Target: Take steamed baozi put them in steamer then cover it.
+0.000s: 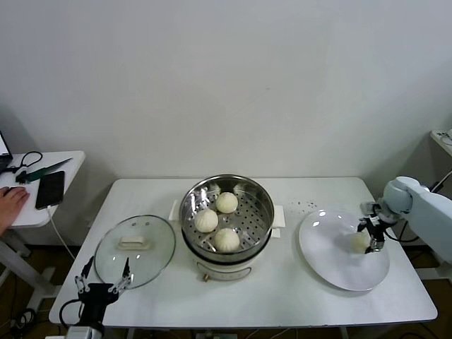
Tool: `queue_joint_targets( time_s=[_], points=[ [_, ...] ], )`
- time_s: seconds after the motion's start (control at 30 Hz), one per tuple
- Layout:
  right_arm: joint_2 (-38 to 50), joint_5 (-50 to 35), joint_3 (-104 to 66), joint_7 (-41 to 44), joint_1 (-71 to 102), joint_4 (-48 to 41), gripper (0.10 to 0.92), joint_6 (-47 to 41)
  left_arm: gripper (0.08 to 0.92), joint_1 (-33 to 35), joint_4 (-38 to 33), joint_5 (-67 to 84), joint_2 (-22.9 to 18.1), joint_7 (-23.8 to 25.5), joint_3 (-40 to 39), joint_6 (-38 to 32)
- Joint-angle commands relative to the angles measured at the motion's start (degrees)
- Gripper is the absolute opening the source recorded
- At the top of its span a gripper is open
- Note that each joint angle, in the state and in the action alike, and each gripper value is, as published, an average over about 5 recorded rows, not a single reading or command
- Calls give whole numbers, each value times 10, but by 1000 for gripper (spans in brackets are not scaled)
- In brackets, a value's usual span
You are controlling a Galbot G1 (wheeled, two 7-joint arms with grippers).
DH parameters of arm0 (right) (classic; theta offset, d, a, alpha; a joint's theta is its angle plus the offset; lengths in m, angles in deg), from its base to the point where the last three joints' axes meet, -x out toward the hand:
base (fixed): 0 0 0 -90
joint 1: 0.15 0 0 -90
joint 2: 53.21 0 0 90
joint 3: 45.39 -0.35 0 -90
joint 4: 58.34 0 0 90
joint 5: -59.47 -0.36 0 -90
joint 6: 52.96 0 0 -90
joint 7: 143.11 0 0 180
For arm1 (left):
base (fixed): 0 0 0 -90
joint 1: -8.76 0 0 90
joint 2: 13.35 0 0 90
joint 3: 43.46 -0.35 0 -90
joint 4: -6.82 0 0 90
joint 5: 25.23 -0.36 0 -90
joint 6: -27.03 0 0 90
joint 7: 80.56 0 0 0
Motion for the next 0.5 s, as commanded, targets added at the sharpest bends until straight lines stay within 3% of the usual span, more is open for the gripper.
queue_joint_targets(
  time_s=[0.03,0.2,0.5],
  points=[
    [-4,-9,21,5,-11,-6,701,1,823,0,1,0,2,0,-1,0],
    [-3,-51,51,3,-47,-1,688,-5,823,0,1,0,3,0,-1,0],
    [-22,-233,226,-11,-241,41,687,-41,823,-2,4,-2,1,0,-11,-3]
  ],
)
